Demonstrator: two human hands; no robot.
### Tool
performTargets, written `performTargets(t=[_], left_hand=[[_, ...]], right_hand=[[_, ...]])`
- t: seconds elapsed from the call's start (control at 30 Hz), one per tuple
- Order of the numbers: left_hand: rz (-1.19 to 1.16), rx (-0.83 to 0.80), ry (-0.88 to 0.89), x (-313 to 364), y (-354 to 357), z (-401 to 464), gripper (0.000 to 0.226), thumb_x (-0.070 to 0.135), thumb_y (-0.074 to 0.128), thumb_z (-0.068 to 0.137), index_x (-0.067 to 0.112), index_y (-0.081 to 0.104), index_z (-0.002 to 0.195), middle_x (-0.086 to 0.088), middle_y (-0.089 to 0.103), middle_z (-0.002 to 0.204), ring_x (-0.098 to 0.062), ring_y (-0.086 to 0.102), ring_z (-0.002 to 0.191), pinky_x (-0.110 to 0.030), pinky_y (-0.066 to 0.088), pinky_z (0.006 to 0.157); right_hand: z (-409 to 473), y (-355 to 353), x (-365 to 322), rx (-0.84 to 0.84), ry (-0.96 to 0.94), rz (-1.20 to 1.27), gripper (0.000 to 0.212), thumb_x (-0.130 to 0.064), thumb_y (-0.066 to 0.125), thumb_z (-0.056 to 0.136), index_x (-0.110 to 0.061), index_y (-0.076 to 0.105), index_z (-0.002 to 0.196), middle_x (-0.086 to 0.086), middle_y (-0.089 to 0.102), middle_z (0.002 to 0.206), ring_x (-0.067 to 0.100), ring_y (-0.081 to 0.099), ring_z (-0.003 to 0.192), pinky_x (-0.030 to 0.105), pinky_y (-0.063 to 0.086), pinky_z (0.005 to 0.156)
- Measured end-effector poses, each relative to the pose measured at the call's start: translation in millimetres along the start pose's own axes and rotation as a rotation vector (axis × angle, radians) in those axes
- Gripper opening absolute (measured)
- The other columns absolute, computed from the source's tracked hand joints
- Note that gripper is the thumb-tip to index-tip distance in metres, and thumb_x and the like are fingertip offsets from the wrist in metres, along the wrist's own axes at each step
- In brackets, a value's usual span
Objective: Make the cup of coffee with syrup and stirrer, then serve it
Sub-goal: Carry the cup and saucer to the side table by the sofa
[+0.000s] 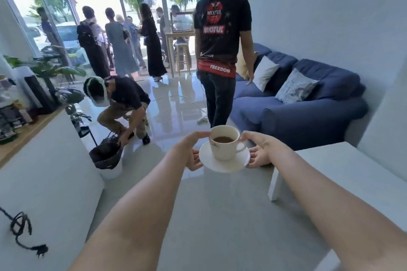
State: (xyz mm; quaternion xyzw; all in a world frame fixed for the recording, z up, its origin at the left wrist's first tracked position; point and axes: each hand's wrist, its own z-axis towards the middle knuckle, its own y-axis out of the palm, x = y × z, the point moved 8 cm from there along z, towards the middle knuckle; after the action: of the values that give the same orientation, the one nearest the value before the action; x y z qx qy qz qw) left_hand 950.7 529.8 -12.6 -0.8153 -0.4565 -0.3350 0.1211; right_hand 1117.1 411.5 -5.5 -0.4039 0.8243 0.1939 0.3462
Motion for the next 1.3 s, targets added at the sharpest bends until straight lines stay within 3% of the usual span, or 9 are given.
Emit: performTargets(t=[0.1, 0.23, 0.47, 0.6, 0.7, 0.8, 0.93, 1.07, 1.3], left_hand=[[0.055, -0.044, 0.006, 25.9, 34.9, 28.9, 0.067, 0.038, 0.085, 0.057, -0.001, 0.058, 0.105, -0.005, 0.063, 0.085, -0.02, 0.061, 0.067, -0.03, 0.051, 0.071], [0.127, -0.123, -0.001, 60.3, 90.0, 60.8, 0.072, 0.038, 0.088, 0.051, 0.0, 0.06, 0.105, -0.005, 0.067, 0.082, -0.02, 0.065, 0.065, -0.029, 0.054, 0.063], [0.271, -0.215, -0.033, 98.3, 178.7, 109.7, 0.071, 0.036, 0.09, 0.047, -0.002, 0.062, 0.099, -0.012, 0.071, 0.06, -0.025, 0.069, 0.049, -0.036, 0.059, 0.055], [0.333, -0.269, -0.043, 111.0, 245.6, 142.8, 0.07, 0.032, 0.092, 0.042, -0.002, 0.063, 0.096, -0.012, 0.073, 0.068, -0.026, 0.071, 0.055, -0.037, 0.059, 0.063], [0.366, -0.288, -0.043, 115.1, 290.2, 162.4, 0.078, 0.032, 0.092, 0.037, -0.002, 0.063, 0.101, -0.01, 0.075, 0.077, -0.023, 0.072, 0.069, -0.034, 0.058, 0.074], [0.392, -0.332, -0.054, 116.5, 341.6, 181.5, 0.08, 0.033, 0.092, 0.041, -0.002, 0.06, 0.105, -0.011, 0.076, 0.087, -0.024, 0.072, 0.076, -0.036, 0.058, 0.07], [0.421, -0.366, -0.079, 123.2, 409.1, 204.2, 0.082, 0.033, 0.092, 0.045, -0.001, 0.058, 0.111, -0.01, 0.073, 0.099, -0.025, 0.07, 0.087, -0.037, 0.057, 0.077], [0.453, -0.392, -0.08, 130.1, 470.2, 226.1, 0.084, 0.034, 0.091, 0.049, 0.0, 0.054, 0.116, -0.013, 0.071, 0.102, -0.028, 0.069, 0.088, -0.039, 0.055, 0.069], [0.575, -0.45, -0.075, 135.5, 560.9, 260.4, 0.083, 0.035, 0.09, 0.051, 0.001, 0.052, 0.117, -0.014, 0.067, 0.109, -0.029, 0.064, 0.097, -0.043, 0.052, 0.085]], right_hand=[[12.9, -30.8, -16.1, 0.047, 0.007, 0.076, 0.056, -0.012, 0.067, 0.063, 0.004, 0.051, 0.115, 0.017, 0.062, 0.111, 0.033, 0.06, 0.096, 0.043, 0.052, 0.077], [31.0, -79.9, -39.1, 0.12, 0.013, 0.176, 0.046, -0.011, 0.069, 0.06, 0.003, 0.055, 0.102, 0.017, 0.063, 0.098, 0.032, 0.061, 0.084, 0.042, 0.053, 0.067], [57.7, -161.4, -62.3, 0.232, -0.014, 0.296, 0.06, -0.012, 0.069, 0.061, 0.001, 0.051, 0.117, 0.016, 0.061, 0.111, 0.032, 0.06, 0.094, 0.042, 0.05, 0.093], [72.0, -221.6, -67.6, 0.309, -0.022, 0.36, 0.067, -0.011, 0.069, 0.056, 0.001, 0.052, 0.12, 0.017, 0.061, 0.107, 0.033, 0.059, 0.09, 0.042, 0.053, 0.081], [81.2, -263.9, -69.8, 0.354, -0.021, 0.388, 0.066, -0.01, 0.07, 0.054, 0.001, 0.053, 0.117, 0.018, 0.062, 0.107, 0.033, 0.06, 0.093, 0.042, 0.053, 0.081], [91.2, -311.1, -72.9, 0.394, -0.006, 0.405, 0.06, -0.011, 0.068, 0.055, 0.002, 0.055, 0.113, 0.017, 0.063, 0.103, 0.033, 0.06, 0.092, 0.041, 0.053, 0.078], [102.6, -373.7, -80.1, 0.442, 0.009, 0.433, 0.061, -0.01, 0.067, 0.057, 0.003, 0.055, 0.115, 0.017, 0.064, 0.107, 0.033, 0.061, 0.093, 0.041, 0.053, 0.084], [114.9, -430.6, -88.0, 0.472, 0.006, 0.462, 0.064, -0.01, 0.066, 0.058, 0.004, 0.053, 0.118, 0.017, 0.064, 0.102, 0.032, 0.062, 0.088, 0.041, 0.054, 0.079], [130.0, -505.9, -85.7, 0.537, 0.015, 0.556, 0.061, -0.011, 0.066, 0.062, 0.003, 0.051, 0.12, 0.014, 0.062, 0.099, 0.031, 0.061, 0.091, 0.041, 0.053, 0.076]])
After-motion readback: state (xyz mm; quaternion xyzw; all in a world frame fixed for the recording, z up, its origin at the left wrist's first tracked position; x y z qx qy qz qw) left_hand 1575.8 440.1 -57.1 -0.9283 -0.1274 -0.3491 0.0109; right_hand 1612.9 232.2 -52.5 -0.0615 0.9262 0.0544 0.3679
